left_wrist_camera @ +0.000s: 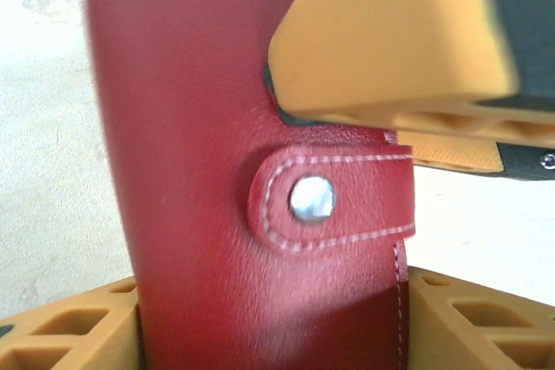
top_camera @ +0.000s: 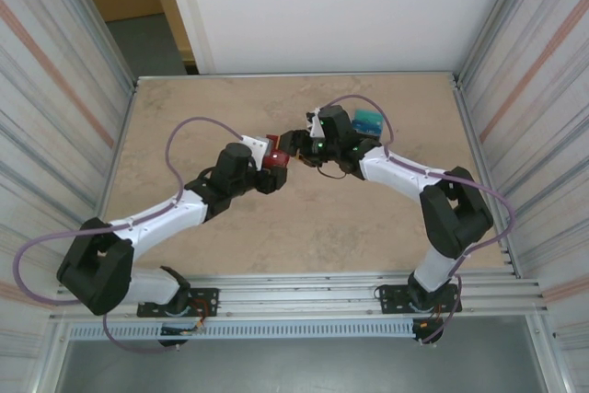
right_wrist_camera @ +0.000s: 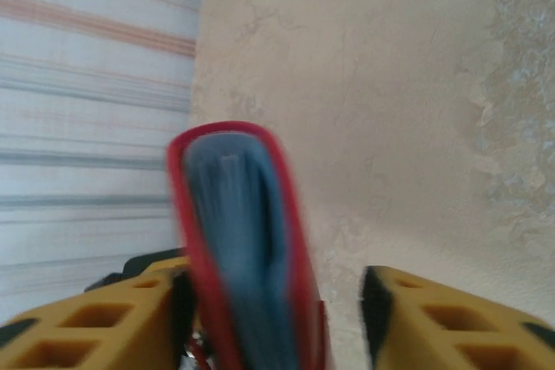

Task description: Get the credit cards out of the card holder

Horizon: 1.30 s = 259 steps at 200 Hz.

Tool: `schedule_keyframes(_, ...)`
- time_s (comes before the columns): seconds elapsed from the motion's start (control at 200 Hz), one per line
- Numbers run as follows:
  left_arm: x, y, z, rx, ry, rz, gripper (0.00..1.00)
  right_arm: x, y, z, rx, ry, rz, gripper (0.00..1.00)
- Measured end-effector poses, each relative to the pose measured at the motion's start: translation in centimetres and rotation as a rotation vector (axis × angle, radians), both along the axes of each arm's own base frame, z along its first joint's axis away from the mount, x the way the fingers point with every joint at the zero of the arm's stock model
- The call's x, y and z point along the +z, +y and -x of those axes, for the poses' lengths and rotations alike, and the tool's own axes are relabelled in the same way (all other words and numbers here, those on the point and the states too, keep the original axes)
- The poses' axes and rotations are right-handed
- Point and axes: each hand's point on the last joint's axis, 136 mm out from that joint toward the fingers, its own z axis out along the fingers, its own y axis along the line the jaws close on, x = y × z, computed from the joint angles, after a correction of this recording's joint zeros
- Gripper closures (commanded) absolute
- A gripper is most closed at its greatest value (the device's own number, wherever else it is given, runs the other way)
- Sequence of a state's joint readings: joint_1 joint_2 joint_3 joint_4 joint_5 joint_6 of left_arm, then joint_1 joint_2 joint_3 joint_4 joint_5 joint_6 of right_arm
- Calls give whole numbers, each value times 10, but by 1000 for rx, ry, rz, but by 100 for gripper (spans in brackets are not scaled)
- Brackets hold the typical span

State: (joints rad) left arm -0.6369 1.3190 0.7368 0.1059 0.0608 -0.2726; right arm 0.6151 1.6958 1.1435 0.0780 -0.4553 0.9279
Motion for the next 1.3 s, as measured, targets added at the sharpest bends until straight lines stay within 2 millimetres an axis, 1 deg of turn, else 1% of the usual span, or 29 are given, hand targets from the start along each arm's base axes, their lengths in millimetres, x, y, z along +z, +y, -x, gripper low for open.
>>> schedule_keyframes(0.095,3,0,0,-2,-7,6,26,1,1,0,8,0,-6,80)
schedule_keyframes(0.145,3,1,1,-1,-9,9,21,3,0,0,7,6,-15,87)
schedule_keyframes(0.19,4,1,3,-3,-15,11,14,4,0,0,13,5,-20,90)
schedule_keyframes(0.256,9,2,3,-6,-29,20,7,6,0,-2,17,3,-32,91)
schedule_keyframes(0.326,18,3,5,-4,-51,38,6,8,-4,-6,13,-1,-43,92)
schedule_keyframes(0.411,30,9,6,11,-64,83,5,11,-12,-13,6,-3,-57,92)
schedule_keyframes(0.476,38,20,4,45,-59,142,5,13,-19,-19,0,-10,-71,92)
schedule_keyframes(0.526,43,34,-2,84,-49,187,2,14,-24,-23,-3,-14,-82,92)
schedule_keyframes(0.591,48,51,-11,139,-25,247,1,17,-31,-27,1,-16,-97,92)
schedule_keyframes(0.641,50,59,-16,164,-5,287,2,19,-35,-29,13,-23,-108,92)
schedule_keyframes(0.692,50,63,-18,173,23,323,2,21,-38,-30,28,-28,-120,92)
schedule_keyframes(0.757,49,61,-19,159,64,358,5,26,-41,-28,58,-30,-143,92)
schedule_keyframes(0.832,53,49,-19,108,110,397,10,33,-41,-25,103,-37,-176,92)
schedule_keyframes(0.977,71,25,-18,-14,148,492,24,49,-36,-14,204,-63,-237,92)
schedule_keyframes(1.173,84,8,-9,-129,179,577,36,74,-29,-4,303,-128,-308,92)
schedule_keyframes(1.298,93,1,-4,-192,184,618,42,87,-26,-1,336,-146,-352,91)
